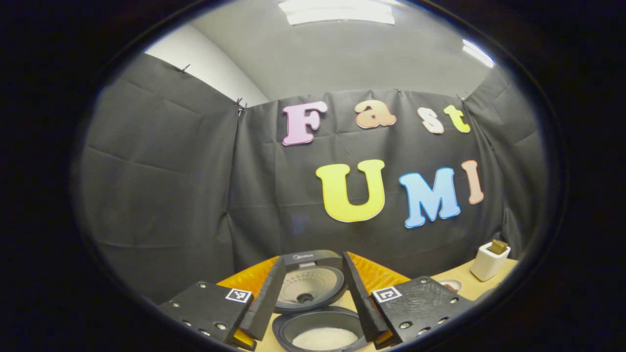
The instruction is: Close the left gripper, press the button to open the rice cooker; take a wooden spoon from the chopstick holder with the right hand, scoop a spoonful of rice and pour it into the rice cooker, then put the wooden spoon back into the chopstick holder.
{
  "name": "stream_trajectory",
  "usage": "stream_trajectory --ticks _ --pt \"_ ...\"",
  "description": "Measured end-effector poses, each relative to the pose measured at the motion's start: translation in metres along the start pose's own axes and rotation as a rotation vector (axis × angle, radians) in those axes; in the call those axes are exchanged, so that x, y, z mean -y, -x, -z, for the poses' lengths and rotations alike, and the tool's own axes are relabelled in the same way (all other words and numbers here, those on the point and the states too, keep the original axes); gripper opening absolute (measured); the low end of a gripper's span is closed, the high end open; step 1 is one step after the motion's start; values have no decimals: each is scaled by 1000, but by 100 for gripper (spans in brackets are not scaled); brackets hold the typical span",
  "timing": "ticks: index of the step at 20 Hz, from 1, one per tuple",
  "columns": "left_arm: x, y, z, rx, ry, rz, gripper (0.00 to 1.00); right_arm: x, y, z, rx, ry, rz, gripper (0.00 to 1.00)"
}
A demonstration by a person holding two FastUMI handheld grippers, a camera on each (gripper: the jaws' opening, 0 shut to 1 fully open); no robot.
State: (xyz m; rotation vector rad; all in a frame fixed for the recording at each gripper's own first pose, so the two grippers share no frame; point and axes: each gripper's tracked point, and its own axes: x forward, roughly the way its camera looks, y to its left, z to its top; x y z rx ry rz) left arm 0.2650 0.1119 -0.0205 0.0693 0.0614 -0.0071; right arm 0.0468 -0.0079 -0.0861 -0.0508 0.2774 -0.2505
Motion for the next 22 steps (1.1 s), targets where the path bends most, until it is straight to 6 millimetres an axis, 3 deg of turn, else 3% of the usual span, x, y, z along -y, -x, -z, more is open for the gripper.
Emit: stream_trajectory --ticks 1,3,4,10,12,13,19,22 --pt "-3 -11 2 -1 -4 -1 73 -2 2 2 -6 0 4 98" --pt "-9 -30 3 -2 -11 -3 73 -5 7 6 -16 -8 14 94" --pt "-13 -41 5 -3 -11 -5 73 -6 8 9 -21 -13 19 98" --pt "-21 -102 25 -32 25 -1 74 -18 16 21 -54 -7 30 99" --pt "-25 -122 33 -49 39 -10 74 -21 17 24 -64 -8 30 94" --pt "-28 -130 37 -55 46 -15 74 -23 17 24 -66 -8 31 99" --pt "-39 -157 72 -122 65 -37 73 -27 21 26 -74 -3 34 99" --pt "-39 -156 73 -119 90 -36 76 -29 23 26 -72 0 27 99"
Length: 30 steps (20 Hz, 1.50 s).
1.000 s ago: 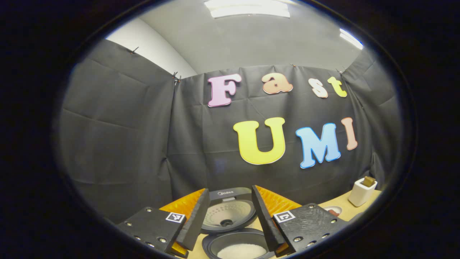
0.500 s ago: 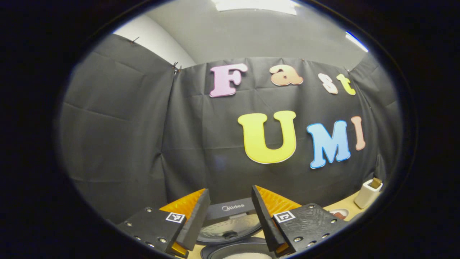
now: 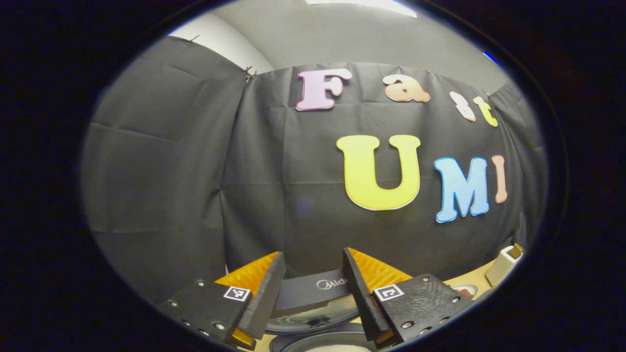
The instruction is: Close the left gripper, press the button to open the rice cooker; take a wooden spoon from the chopstick holder with the right hand, scoop a spoonful of rice and pour it into the rice cooker, then put the wooden spoon back into the chopstick holder.
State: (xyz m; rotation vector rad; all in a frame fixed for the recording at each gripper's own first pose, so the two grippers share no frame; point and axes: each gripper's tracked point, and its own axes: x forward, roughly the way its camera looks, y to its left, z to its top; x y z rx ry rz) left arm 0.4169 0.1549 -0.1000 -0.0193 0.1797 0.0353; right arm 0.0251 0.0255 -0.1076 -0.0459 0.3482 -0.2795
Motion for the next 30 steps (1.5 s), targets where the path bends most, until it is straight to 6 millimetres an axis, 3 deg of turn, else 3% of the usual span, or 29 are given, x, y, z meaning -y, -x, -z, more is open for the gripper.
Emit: stream_trajectory --ticks 3,4,5,9,13,14,15,18,27,29,30 --pt "5 10 3 -5 -9 5 78 -4 1 -1 4 -4 -12 99" --pt "6 13 4 -7 -14 7 78 -5 2 -1 5 -7 -19 94" --pt "7 17 4 -7 -18 9 77 -6 3 -2 5 -8 -24 99" --pt "14 33 8 -11 -15 14 77 -7 5 -2 9 -5 -47 99" --pt "19 54 15 -18 -16 17 77 -2 6 -5 16 -9 -65 99" --pt "21 57 16 -21 -14 16 77 -1 7 -6 18 -12 -69 94" --pt "24 61 18 -24 -14 16 78 1 7 -7 19 -13 -73 99" --pt "29 78 24 -35 -18 14 79 8 9 -8 23 -19 -83 99" --pt "49 130 61 -88 -21 18 77 26 10 -16 30 -23 -123 99" --pt "51 141 70 -105 -18 16 77 32 12 -18 34 -18 -130 94" --pt "53 146 75 -112 -17 15 77 35 14 -19 36 -16 -134 99"
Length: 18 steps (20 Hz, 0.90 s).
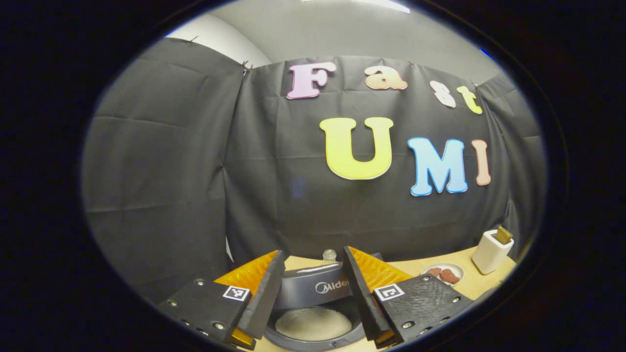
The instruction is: Close the left gripper, press the button to open the rice cooker; take a wooden spoon from the chopstick holder with the right hand, scoop a spoonful of rice and pour it into the rice cooker, then put the wooden spoon back into the chopstick holder.
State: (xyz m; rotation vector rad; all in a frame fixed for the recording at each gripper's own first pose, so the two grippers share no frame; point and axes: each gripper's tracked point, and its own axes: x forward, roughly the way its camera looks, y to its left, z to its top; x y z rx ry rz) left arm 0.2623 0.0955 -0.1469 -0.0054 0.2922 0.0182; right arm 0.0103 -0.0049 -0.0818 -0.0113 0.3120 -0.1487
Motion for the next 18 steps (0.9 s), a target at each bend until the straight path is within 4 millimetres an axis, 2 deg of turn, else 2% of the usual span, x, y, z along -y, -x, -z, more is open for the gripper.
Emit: stream_trajectory --ticks 9,11,12,13,14,15,18 --pt "11 28 41 -64 -4 -12 77 21 10 4 -9 -12 -10 98" --pt "12 30 45 -72 -3 -11 77 23 10 5 -11 -15 -10 99" --pt "11 31 48 -76 -3 -11 77 23 10 6 -12 -16 -11 94" --pt "13 34 49 -78 -2 -11 77 23 10 6 -12 -18 -12 99" --pt "13 35 51 -80 -2 -12 77 24 10 6 -11 -19 -12 94" --pt "15 35 53 -82 -3 -12 77 24 11 6 -9 -20 -12 99" --pt "15 39 63 -90 -6 -13 77 24 12 5 -8 -21 -13 99"
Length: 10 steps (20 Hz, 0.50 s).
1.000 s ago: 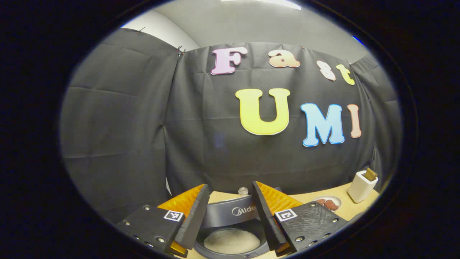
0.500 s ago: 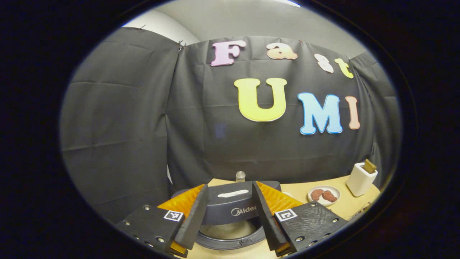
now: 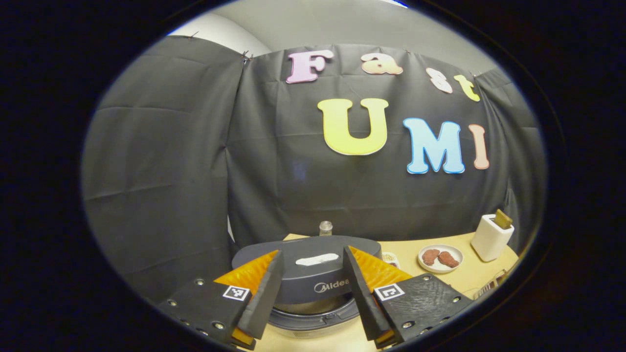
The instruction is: Close the left gripper, press the button to open the rice cooker; take a wooden spoon from the chopstick holder with the right hand, scoop a spoonful of rice and pour it into the rice cooker, then put the wooden spoon back into the chopstick holder.
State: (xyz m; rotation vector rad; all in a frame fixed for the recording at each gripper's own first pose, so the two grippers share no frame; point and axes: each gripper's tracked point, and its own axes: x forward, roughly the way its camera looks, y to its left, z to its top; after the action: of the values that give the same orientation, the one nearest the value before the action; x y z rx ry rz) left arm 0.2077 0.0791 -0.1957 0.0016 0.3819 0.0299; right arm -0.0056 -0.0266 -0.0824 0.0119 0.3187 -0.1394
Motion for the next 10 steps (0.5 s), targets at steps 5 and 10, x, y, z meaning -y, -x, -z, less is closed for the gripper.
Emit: stream_trajectory --ticks 5,10 --pt "5 4 24 -31 1 2 78 -2 -2 5 -12 -7 -2 99" --pt "8 6 44 -62 -3 -5 77 -4 -7 7 -18 -10 -5 99"
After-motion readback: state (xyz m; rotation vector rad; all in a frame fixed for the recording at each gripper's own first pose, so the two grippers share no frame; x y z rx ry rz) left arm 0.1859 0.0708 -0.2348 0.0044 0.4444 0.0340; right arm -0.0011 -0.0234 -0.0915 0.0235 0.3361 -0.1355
